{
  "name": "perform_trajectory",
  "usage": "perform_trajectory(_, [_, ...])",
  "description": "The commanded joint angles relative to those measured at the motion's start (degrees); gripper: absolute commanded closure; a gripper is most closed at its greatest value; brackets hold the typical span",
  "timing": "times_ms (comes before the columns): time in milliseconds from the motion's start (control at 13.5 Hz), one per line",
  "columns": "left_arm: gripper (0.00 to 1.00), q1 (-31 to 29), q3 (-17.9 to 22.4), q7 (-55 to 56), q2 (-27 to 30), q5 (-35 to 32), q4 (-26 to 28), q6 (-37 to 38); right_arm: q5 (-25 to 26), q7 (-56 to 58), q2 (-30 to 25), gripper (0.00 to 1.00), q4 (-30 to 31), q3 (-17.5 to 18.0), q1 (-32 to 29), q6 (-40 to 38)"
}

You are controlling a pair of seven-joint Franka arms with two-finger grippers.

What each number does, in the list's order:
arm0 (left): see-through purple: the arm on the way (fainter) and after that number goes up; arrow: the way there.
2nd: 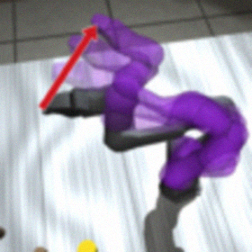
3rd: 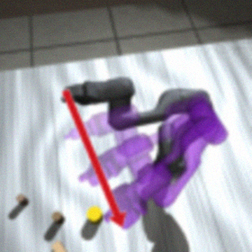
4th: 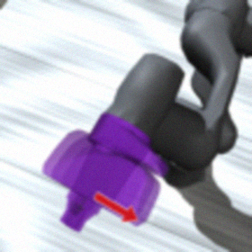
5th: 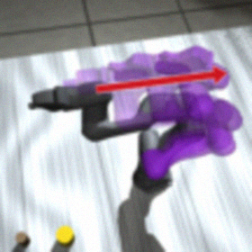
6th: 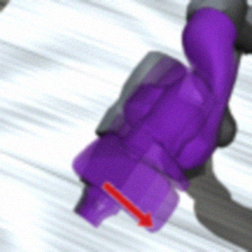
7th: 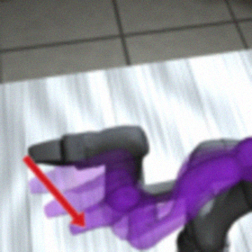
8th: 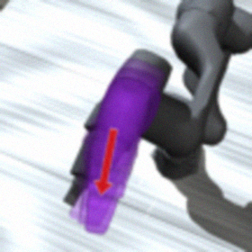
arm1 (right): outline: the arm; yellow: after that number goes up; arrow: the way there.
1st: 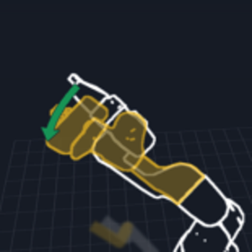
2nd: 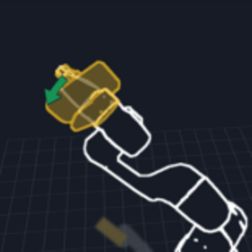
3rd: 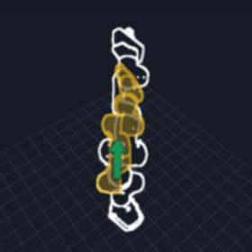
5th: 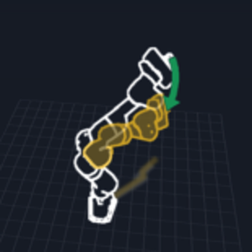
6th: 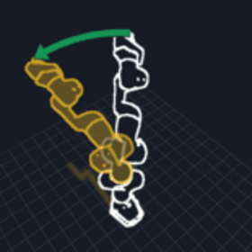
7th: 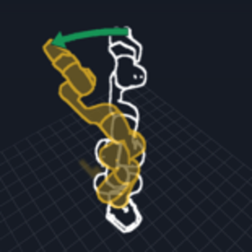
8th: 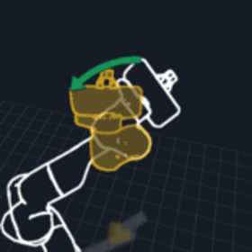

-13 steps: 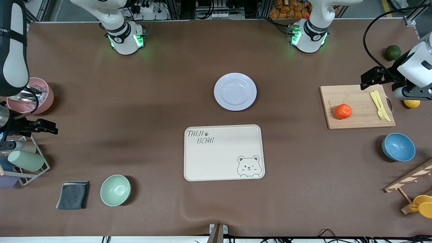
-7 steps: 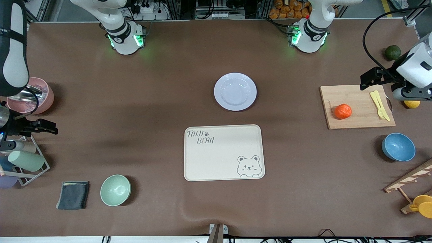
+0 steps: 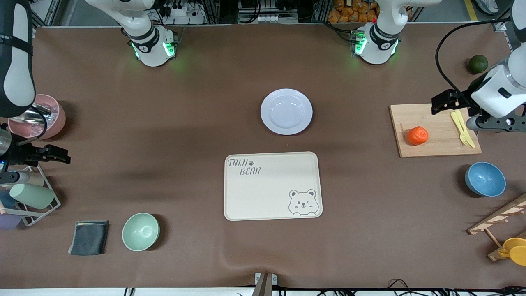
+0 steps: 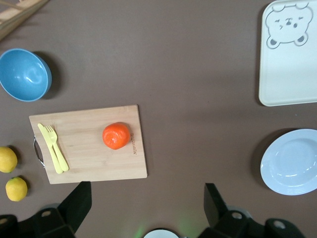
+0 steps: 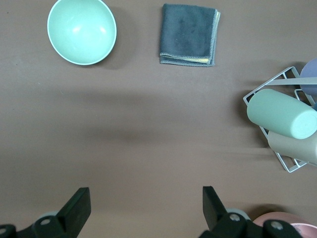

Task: Place orange and plate with both arms
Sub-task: 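Move the left gripper down toward the orange on the cutting board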

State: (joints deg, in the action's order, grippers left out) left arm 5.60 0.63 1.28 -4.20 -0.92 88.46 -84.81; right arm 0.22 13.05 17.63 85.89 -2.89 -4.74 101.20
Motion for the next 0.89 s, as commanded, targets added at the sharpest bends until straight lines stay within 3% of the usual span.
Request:
perform_trajectory(0, [0.0, -0.41, -0.36, 0.92, 3.4, -0.93, 6.69, -2.89, 1.01, -0.3, 0.74, 0.0, -1.6, 1.04, -1.14, -0.57])
perform_trajectory(297, [0.0, -2.78, -0.36, 0.22, 10.61, -0.93, 22.69, -14.57, 1.01, -0.3, 0.82, 0.0, -1.6, 0.95, -1.14, -0.57])
perform_trajectory(817, [0.0, -5.42, -0.28, -0.05, 8.78, -1.28, 37.21, -31.97, 1.01, -0.3, 0.82, 0.0, -1.6, 0.95, -1.23, -0.57])
